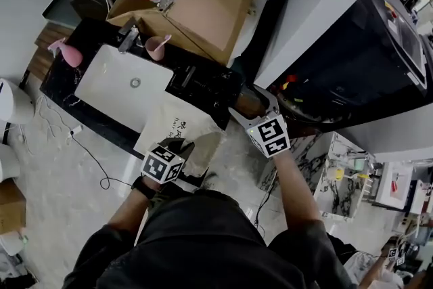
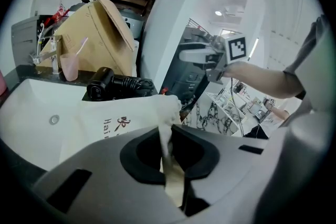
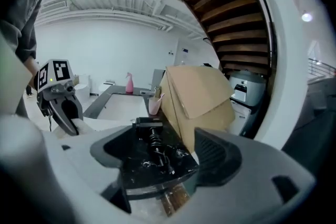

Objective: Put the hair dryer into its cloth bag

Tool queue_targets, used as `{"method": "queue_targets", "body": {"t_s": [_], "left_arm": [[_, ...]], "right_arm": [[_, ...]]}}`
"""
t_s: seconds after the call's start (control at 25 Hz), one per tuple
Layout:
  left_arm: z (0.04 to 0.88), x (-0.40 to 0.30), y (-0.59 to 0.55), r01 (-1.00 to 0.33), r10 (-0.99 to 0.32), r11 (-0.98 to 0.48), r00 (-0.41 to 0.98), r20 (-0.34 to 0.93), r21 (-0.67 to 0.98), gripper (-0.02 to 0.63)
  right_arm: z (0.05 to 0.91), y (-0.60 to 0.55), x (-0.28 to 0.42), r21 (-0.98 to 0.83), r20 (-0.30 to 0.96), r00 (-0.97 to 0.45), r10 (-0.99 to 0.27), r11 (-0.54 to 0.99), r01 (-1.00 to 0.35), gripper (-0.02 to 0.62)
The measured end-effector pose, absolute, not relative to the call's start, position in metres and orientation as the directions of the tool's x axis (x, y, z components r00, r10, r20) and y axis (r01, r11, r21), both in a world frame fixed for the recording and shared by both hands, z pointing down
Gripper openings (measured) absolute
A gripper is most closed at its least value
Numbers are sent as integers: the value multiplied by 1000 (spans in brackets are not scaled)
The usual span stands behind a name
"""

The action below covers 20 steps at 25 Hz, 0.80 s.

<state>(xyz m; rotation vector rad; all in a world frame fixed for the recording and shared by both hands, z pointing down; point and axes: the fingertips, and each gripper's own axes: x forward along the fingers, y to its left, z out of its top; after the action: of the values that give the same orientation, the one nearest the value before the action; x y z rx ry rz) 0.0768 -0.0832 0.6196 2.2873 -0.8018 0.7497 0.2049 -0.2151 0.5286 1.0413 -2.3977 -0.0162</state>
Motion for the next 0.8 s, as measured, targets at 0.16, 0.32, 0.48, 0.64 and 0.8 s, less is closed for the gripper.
{"method": "queue_targets", "body": {"t_s": [0.16, 0.32, 0.48, 0.64, 0.8], "left_arm": [[619, 77, -82, -687, -349, -636, 662, 663, 350, 23], [620, 77, -82, -684, -344, -636, 666, 662, 357, 23], [619, 78, -82, -677, -338, -639, 674, 657, 366, 23], [618, 79, -81, -670, -331, -640, 681, 653, 375, 23], [618, 79, -79, -662, -317, -640, 691, 650, 391, 23]], "right_arm": [[560, -245, 175, 208, 534, -583, -612, 763, -612, 362], [593, -267, 146, 205, 631, -565, -531, 817, -539, 360], [627, -286, 121, 180, 714, -541, -445, 863, -471, 360], [657, -301, 106, 165, 788, -486, -378, 890, -425, 357], [684, -311, 96, 155, 862, -405, -305, 919, -362, 344]]}}
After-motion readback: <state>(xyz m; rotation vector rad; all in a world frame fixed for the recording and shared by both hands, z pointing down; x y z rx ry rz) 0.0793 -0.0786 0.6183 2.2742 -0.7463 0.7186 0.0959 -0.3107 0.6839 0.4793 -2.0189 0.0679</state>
